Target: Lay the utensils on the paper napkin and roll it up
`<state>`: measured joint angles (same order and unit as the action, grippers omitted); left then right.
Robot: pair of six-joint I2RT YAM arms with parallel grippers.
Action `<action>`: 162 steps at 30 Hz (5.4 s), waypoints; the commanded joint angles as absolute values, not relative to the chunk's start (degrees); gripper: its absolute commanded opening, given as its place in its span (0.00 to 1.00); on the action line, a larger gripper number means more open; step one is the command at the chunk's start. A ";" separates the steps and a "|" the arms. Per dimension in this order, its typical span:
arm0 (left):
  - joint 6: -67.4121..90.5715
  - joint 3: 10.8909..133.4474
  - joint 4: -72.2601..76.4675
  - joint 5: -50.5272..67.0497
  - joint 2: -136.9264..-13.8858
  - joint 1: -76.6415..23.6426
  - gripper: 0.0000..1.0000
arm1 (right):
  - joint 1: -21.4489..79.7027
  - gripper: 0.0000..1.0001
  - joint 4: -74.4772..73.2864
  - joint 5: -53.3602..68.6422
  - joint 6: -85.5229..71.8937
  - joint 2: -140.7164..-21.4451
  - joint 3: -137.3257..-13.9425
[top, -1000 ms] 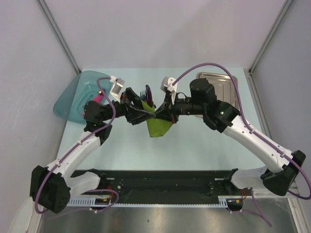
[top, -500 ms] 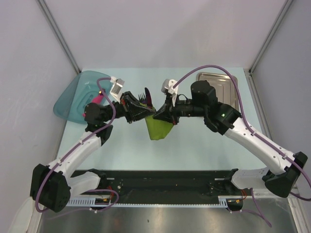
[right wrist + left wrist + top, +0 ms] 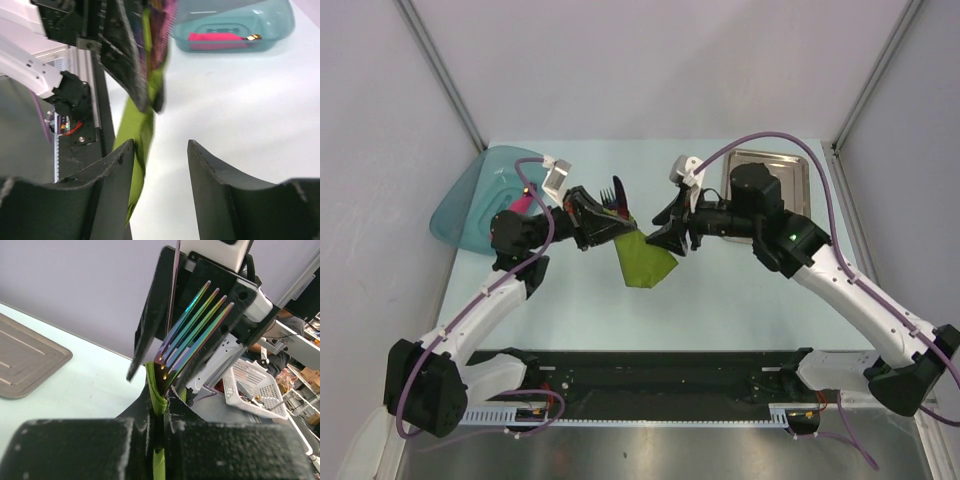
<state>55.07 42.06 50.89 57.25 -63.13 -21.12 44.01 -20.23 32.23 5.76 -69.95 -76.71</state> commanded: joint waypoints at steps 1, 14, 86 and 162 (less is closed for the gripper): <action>56.43 44.30 53.61 57.31 -63.10 -20.22 0.00 | 41.32 0.52 -23.54 34.62 5.19 -66.89 -75.85; 56.69 45.09 54.76 57.57 -63.72 -19.51 0.00 | 40.78 0.54 -31.55 42.54 5.89 -64.87 -73.75; 44.73 56.69 23.90 31.11 -62.84 -19.51 0.00 | 38.93 0.70 -1.41 35.42 -16.26 -79.71 -75.32; 53.96 47.72 28.12 38.67 -58.62 -20.48 0.57 | 41.75 0.00 10.02 33.67 -30.50 -78.92 -74.53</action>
